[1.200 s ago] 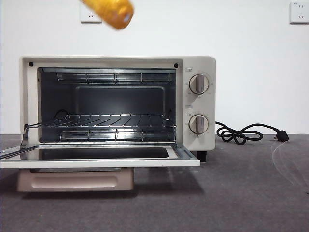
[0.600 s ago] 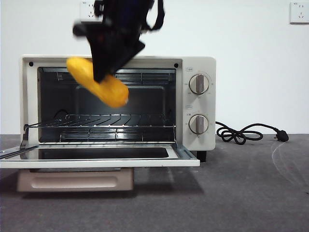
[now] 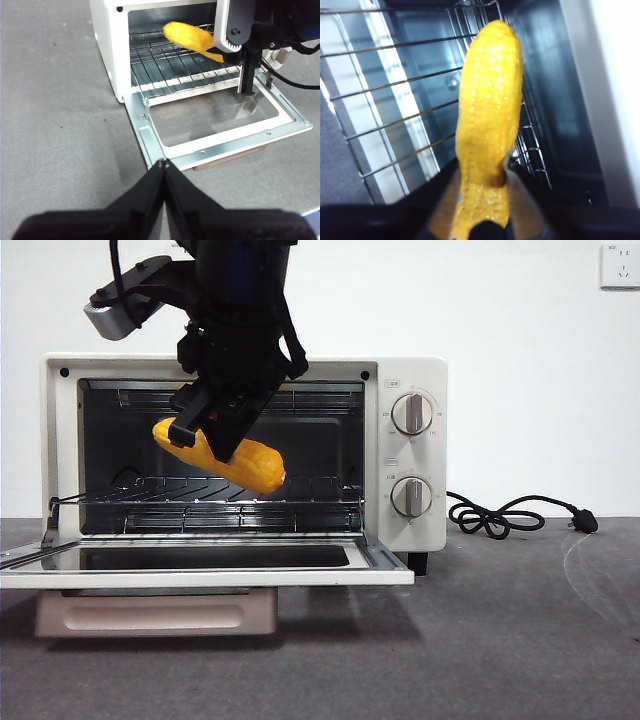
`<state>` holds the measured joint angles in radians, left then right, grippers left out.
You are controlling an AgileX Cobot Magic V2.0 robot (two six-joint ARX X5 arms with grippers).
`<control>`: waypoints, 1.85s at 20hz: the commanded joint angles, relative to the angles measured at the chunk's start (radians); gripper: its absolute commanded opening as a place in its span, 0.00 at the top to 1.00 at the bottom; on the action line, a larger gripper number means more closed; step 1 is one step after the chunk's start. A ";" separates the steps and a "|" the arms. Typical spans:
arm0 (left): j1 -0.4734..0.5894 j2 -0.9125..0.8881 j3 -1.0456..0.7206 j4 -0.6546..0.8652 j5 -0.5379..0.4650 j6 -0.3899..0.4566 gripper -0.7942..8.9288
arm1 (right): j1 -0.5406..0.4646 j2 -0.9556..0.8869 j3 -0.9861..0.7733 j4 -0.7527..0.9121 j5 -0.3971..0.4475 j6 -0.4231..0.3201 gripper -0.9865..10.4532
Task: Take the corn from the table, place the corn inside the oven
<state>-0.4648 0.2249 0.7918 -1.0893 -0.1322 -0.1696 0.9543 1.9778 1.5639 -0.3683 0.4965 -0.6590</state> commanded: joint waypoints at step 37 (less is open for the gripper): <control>0.248 0.540 -0.006 0.461 0.347 0.239 0.93 | 0.221 -0.484 0.004 -0.660 -0.097 0.531 0.93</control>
<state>-0.2615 0.7555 0.7918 -0.6247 0.1627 0.0513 1.1790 1.5005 1.5654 -1.0241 0.4152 -0.1749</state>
